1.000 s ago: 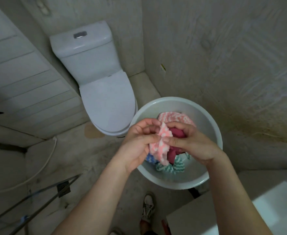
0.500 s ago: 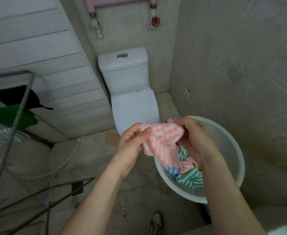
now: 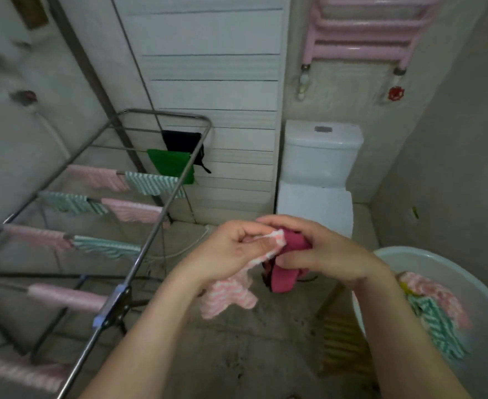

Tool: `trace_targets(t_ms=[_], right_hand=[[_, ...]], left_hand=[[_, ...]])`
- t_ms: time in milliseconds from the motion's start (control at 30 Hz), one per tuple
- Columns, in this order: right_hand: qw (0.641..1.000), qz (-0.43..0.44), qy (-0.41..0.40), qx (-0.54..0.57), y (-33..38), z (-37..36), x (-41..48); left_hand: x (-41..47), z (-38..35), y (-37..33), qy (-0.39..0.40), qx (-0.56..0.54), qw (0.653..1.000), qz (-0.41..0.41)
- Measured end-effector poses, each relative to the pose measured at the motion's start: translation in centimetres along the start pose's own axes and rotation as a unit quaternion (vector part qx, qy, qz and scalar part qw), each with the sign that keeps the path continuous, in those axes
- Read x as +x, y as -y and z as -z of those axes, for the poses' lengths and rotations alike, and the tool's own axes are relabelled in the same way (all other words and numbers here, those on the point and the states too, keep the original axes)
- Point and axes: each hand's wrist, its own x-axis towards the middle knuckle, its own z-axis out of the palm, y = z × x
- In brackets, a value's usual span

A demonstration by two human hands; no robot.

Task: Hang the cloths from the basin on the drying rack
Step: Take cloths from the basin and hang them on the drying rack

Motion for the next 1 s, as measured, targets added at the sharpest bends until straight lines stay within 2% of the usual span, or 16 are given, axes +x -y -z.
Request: trace_targets(t_ms=[33, 100, 233, 333, 500, 633, 700, 767, 900, 1000], right_hand=[[0.998, 0.003, 0.053, -0.014, 0.8, -1.5, 0.9], [0.996, 0.011, 0.086, -0.027, 1.8, -4.4, 2.6], [0.989, 0.014, 0.089, -0.118, 3.8, -11.1, 4.9], [0.979, 0.02, 0.065, -0.193, 4.4, -14.8, 6.1], [0.963, 0.055, 0.068, -0.255, 6.2, -20.6, 7.1], [0.974, 0.058, 0.166, -0.147, 8.4, -24.7, 7.0], [0.974, 0.028, 0.212, -0.071, 9.0, -26.7, 7.1], [0.976, -0.005, 0.22, 0.012, 8.7, -28.1, 7.3], [0.969, -0.058, 0.201, 0.129, 8.3, -31.8, 8.6], [0.969, -0.063, 0.192, 0.145, 8.3, -34.3, 9.5]], left_hand=[[-1.5, 1.3, 0.2, -0.008, 0.027, 1.0, -0.002], [-4.4, 3.7, 0.6, -0.036, 0.066, 0.997, -0.005], [-11.4, 8.6, 2.1, -0.14, 0.146, 0.979, -0.005], [-15.4, 11.1, 3.1, -0.175, 0.218, 0.96, 0.018], [-23.0, 15.2, 5.4, -0.253, 0.248, 0.934, 0.055], [-29.3, 18.0, 6.5, -0.308, 0.235, 0.917, 0.089], [-32.2, 18.8, 7.2, -0.345, 0.229, 0.905, 0.097], [-33.8, 19.2, 7.8, -0.376, 0.204, 0.898, 0.099], [-37.6, 19.8, 9.3, -0.475, 0.064, 0.873, 0.09], [-39.4, 20.0, 10.5, -0.555, -0.111, 0.823, 0.051]])
